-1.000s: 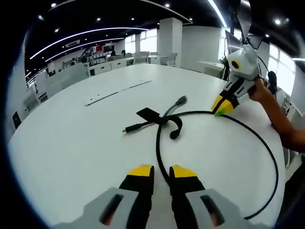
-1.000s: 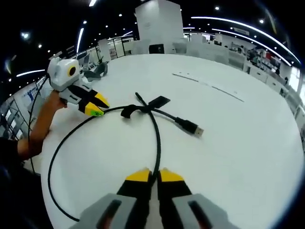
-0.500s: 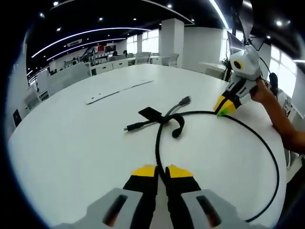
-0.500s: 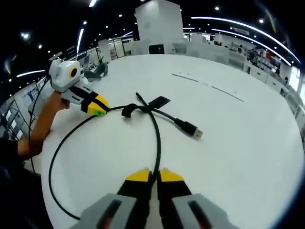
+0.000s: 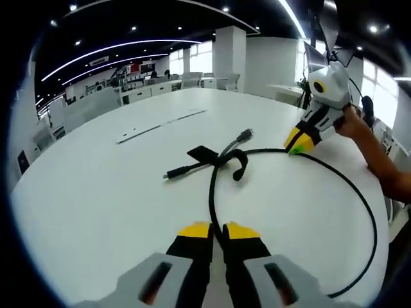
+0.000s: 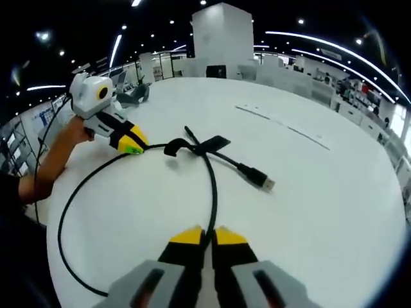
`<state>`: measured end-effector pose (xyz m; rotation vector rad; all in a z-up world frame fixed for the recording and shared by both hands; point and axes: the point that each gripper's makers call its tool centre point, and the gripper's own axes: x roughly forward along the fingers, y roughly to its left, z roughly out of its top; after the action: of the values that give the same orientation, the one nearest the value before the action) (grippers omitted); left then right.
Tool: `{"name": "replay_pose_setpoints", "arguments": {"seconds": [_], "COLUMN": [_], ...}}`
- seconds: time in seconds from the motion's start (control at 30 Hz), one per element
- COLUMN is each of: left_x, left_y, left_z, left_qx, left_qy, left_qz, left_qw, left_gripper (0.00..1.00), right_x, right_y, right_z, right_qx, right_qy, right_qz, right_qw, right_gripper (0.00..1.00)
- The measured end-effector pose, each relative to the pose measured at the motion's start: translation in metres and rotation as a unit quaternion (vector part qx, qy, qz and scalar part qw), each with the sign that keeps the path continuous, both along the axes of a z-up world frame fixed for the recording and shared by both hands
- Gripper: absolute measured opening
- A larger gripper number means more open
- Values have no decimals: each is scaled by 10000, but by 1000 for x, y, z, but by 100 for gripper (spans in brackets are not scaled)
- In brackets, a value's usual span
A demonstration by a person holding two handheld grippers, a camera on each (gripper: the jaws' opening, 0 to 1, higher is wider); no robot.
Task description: Find the charging cable on the desk, coil it up and secure with Velcro.
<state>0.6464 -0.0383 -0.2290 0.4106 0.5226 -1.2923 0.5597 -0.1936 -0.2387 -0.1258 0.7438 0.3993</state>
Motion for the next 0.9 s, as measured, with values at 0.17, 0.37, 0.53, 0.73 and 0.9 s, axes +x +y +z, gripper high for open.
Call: {"name": "replay_pose_setpoints", "arguments": {"seconds": [0.17,0.37,0.53,0.73,0.9], "left_x": [1,3,4,7,8], "left_y": [-3,-5,-7,-9,-11], "left_z": [0,-1,-1,-1,-1], "left_qx": [-50,-113,-157,-214,-257], "left_qy": [-43,-77,-86,-89,-95], "left_qz": [-60,-91,-110,-122,-135], "left_qw": [10000,9999,9998,9997,9995], "left_gripper": [7,7,7,7,7], "right_x": [3,9,14,17,20], "right_y": [3,5,8,12,14], "right_z": [-1,-2,-2,-2,-1], "right_qx": [-115,-110,32,17,-26], "right_qy": [-163,-323,-444,-582,-663], "right_qz": [155,244,332,427,484], "right_qw": [9997,9991,9985,9974,9966], "right_gripper": [6,6,6,6,6]}}
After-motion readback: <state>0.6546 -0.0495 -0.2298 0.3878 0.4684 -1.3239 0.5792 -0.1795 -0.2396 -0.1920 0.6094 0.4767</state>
